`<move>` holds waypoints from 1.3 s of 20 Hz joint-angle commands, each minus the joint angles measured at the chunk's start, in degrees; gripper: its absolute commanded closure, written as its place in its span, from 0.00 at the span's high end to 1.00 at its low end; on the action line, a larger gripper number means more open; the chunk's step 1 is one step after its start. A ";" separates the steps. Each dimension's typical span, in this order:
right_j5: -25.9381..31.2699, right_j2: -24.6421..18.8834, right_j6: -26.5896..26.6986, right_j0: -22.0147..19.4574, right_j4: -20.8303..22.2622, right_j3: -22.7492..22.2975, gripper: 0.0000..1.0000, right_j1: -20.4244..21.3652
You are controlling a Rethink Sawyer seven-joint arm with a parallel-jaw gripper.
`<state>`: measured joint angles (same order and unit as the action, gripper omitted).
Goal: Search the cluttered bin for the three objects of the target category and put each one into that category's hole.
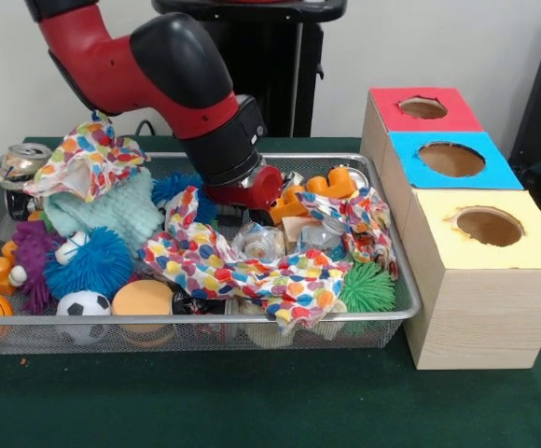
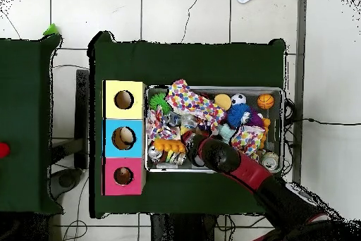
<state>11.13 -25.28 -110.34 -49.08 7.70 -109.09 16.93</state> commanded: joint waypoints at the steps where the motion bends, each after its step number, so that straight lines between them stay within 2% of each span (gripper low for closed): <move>1: 2.61 -5.42 -6.56 -0.51 -1.12 -7.51 0.00 3.47; 7: 6.18 -7.36 -6.09 -1.99 -2.73 -10.45 0.00 8.09; 13: 11.67 -6.73 -5.20 -1.84 -4.07 -11.90 0.00 14.88; 16: 13.24 -6.31 -4.87 -1.75 -4.43 -11.77 0.00 16.18; 18: 13.43 -5.72 -4.49 -1.59 -4.27 -10.56 0.00 15.23; 20: 12.11 -4.05 -4.67 -0.41 -3.12 -9.80 0.00 15.43; 22: 9.84 0.66 -3.89 3.67 1.48 -7.48 0.00 17.33; 23: 8.70 3.01 -3.49 5.72 3.78 -6.32 1.00 18.28; 26: 6.26 6.96 -1.44 8.82 9.13 -3.03 1.00 19.27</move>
<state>19.44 -24.54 -110.34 -46.20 10.24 -120.23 32.60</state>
